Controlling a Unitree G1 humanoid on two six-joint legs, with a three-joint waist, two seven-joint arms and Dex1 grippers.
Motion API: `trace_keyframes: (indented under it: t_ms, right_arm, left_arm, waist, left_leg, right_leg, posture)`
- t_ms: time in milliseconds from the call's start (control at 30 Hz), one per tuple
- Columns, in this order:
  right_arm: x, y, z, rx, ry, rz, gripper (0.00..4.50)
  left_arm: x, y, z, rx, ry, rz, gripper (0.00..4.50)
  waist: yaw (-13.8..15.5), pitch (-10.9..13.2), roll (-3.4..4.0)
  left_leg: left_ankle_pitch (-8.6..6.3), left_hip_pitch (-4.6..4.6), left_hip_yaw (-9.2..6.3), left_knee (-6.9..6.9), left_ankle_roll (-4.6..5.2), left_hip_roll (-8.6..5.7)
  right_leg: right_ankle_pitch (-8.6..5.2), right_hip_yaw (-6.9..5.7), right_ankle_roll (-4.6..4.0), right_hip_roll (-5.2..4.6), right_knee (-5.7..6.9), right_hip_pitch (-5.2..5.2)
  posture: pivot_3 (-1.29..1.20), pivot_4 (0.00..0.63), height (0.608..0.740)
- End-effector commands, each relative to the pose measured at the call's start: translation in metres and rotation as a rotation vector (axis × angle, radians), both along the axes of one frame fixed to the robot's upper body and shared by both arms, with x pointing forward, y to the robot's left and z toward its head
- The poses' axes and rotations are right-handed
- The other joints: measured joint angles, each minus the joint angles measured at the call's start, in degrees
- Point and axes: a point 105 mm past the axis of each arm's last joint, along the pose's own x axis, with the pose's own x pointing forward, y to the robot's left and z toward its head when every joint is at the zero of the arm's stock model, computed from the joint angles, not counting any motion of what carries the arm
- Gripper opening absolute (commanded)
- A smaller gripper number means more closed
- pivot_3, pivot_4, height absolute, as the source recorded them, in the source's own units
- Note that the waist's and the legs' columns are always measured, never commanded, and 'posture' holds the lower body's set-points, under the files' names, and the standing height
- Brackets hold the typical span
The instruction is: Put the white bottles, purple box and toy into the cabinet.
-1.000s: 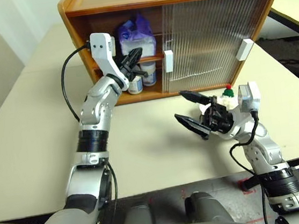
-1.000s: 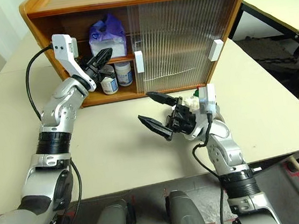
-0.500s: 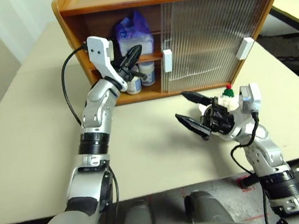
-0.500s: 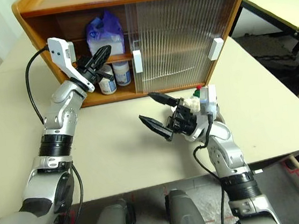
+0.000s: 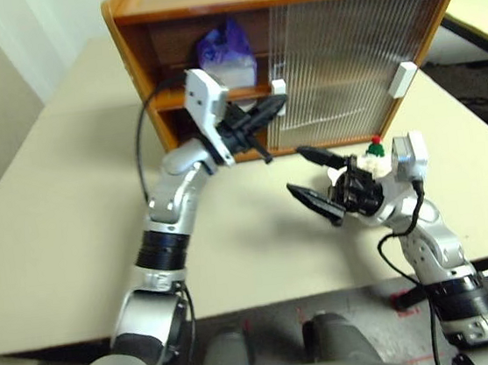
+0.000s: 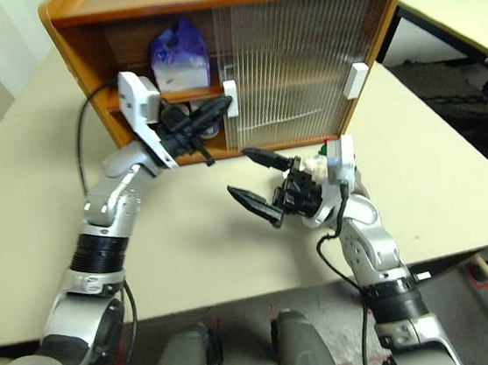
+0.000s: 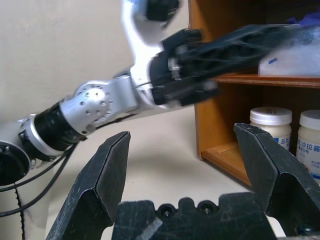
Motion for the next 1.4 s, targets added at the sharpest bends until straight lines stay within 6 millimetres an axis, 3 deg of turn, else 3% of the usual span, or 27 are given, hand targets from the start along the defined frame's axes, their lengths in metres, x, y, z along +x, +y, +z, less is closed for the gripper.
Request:
trace_keyframes:
  t_ms: [33, 200, 667, 800, 967, 1400]
  right_arm:
    - [-0.001, -0.004, -0.001, -0.004, 0.002, -0.012, 4.50]
    - [-0.002, -0.006, -0.001, -0.010, 0.001, -0.021, 4.50]
    - [-0.004, -0.008, 0.003, -0.004, -0.014, -0.023, 4.50]
    - [-0.004, -0.007, 0.000, -0.004, -0.006, -0.013, 4.50]
    - [-0.001, -0.007, -0.001, 0.004, -0.002, -0.015, 4.50]
    - [0.002, -0.006, -0.006, 0.003, 0.006, 0.003, 4.50]
  left_arm:
    - [0.012, -0.019, -0.012, 0.079, 0.012, 0.025, 0.04]
    - [0.022, -0.033, -0.017, 0.164, -0.040, 0.088, 0.04]
    - [0.042, -0.018, -0.022, 0.204, -0.049, 0.310, 0.04]
    - [0.046, -0.008, -0.022, 0.220, -0.051, 0.366, 0.04]
    - [0.052, 0.020, -0.016, 0.213, -0.059, 0.445, 0.04]
    - [0.047, 0.043, -0.022, 0.232, -0.044, 0.512, 0.04]
  waist:
    - [-0.19, 0.00, 0.00]
    - [-0.31, -0.02, 0.04]
    - [-0.31, -0.04, 0.07]
    - [-0.32, -0.04, 0.07]
    - [-0.50, -0.05, 0.10]
    - [-1.01, -0.06, 0.11]
  left_leg:
    - [0.01, 0.00, 0.00, 0.00, 0.01, 0.02]
    - [0.00, -0.02, -0.03, 0.00, -0.01, 0.09]
    - [-0.03, -0.05, -0.04, 0.00, -0.06, 0.13]
    - [-0.04, -0.05, -0.04, 0.00, -0.06, 0.14]
    - [-0.04, 0.00, -0.03, 0.00, -0.07, 0.16]
    - [-0.14, 0.19, -0.07, 0.00, -0.28, 0.21]
  right_leg:
    - [0.01, 0.03, -0.01, 0.04, 0.00, -0.03]
    - [0.00, 0.09, -0.10, 0.22, 0.00, -0.07]
    - [0.02, 0.09, -0.15, 0.22, 0.01, -0.10]
    - [0.03, 0.09, -0.16, 0.22, 0.01, -0.10]
    - [0.07, 0.10, -0.22, 0.25, 0.06, -0.10]
    - [0.29, 0.16, -0.35, 0.44, 0.19, -0.09]
  posture:
    - [0.01, 0.000, 0.740]
    - [-0.01, 0.000, 0.740]
    - [0.00, 0.000, 0.740]
    - [0.01, 0.000, 0.740]
    - [0.03, 0.000, 0.740]
    - [0.06, 0.000, 0.740]
